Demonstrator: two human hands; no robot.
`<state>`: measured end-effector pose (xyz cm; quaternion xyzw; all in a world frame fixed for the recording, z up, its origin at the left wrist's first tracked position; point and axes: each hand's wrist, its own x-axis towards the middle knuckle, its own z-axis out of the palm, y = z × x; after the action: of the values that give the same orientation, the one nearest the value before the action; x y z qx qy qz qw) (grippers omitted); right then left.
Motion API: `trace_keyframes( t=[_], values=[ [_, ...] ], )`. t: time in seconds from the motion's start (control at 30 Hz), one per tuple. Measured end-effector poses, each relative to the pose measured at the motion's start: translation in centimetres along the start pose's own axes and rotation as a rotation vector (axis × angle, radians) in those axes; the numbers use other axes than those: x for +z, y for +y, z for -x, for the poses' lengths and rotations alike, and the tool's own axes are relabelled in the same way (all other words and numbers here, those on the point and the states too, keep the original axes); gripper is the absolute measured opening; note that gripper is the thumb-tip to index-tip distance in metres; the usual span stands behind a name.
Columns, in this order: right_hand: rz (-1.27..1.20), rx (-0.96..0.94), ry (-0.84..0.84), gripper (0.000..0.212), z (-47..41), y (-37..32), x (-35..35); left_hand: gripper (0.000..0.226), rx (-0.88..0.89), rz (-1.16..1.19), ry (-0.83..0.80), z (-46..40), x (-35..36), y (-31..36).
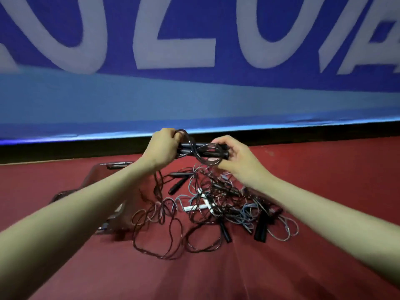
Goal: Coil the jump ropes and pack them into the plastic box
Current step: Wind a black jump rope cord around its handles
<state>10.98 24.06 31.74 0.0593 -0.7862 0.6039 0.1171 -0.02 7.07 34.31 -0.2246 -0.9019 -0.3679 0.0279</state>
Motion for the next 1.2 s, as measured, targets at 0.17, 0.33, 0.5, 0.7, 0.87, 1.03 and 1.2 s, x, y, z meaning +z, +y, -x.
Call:
trace_keyframes(
  t=[0.17,0.33,0.5,0.7,0.87,1.03,1.2],
  values=[
    [-0.068,0.011,-0.001,0.043,-0.2,-9.8,-1.8,0.031,0.015,0.096,0.197,1.4,-5.9,6.1],
    [-0.283,0.088,-0.044,0.03,1.8,-16.5,-2.6,0.032,0.055,0.219,0.31,3.8,-9.2,9.5],
    [-0.174,-0.029,0.073,0.018,2.2,-18.1,-2.3,0.028,0.1,0.28,0.379,4.5,-10.6,11.2],
    [-0.089,-0.129,0.14,0.02,0.2,-17.5,-3.3,0.03,0.181,0.284,0.371,3.0,-11.4,12.2],
    [0.035,-0.077,0.055,0.015,-1.6,-16.4,-3.5,0.04,0.163,0.28,0.327,2.1,-9.9,10.1],
    [0.098,-0.064,0.052,0.016,-2.4,-14.9,-2.4,0.045,0.144,0.278,0.293,1.5,-9.2,8.5],
    [0.11,-0.071,0.042,0.016,-3.2,-15.6,-3.3,0.043,0.181,0.266,0.293,1.1,-9.9,9.0]
  ],
)
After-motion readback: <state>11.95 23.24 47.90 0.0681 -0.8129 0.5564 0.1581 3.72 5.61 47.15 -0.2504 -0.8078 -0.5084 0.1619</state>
